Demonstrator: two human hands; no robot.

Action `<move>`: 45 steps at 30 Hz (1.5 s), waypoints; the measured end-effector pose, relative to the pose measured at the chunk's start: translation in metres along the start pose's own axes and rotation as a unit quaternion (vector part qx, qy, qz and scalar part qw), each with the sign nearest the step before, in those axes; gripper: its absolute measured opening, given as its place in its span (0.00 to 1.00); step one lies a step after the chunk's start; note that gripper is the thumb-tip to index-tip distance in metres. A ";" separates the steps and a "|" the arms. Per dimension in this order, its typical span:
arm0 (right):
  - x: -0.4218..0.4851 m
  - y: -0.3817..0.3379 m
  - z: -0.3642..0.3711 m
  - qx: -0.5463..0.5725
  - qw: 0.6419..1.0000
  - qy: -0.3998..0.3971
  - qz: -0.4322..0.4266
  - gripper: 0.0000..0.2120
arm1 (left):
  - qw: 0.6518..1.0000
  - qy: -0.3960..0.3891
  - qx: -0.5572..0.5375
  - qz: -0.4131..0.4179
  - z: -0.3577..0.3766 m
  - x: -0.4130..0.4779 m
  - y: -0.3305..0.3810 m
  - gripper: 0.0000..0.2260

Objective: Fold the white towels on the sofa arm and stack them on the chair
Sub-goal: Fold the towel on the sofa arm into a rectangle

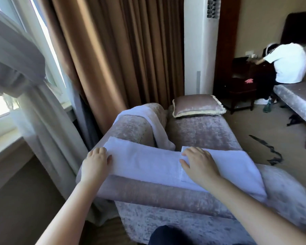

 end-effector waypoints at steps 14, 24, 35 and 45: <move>-0.010 -0.015 0.005 -0.036 0.998 0.044 -0.024 0.16 | 0.984 -0.114 -0.056 -0.128 -0.012 0.032 -0.013 0.09; 0.012 0.004 -0.034 0.147 0.987 -0.069 -0.008 0.24 | 0.966 -0.125 -0.216 0.063 -0.103 0.023 0.148 0.15; 0.025 0.080 -0.168 0.180 0.978 0.091 -0.055 0.32 | 0.917 -0.156 -0.255 0.265 -0.071 -0.032 0.366 0.12; -0.040 0.171 -0.099 0.153 0.985 -0.043 0.066 0.17 | 0.897 -0.247 -0.299 0.213 0.011 -0.040 0.346 0.18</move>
Point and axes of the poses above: each hand's wrist, its own x-axis towards the middle knuckle, its own z-axis out of the palm, y = z × x, the point moved 9 cm from there along x, towards the middle knuckle, and after that the axes turned 11 degrees about -x, right-handed, at the moved point
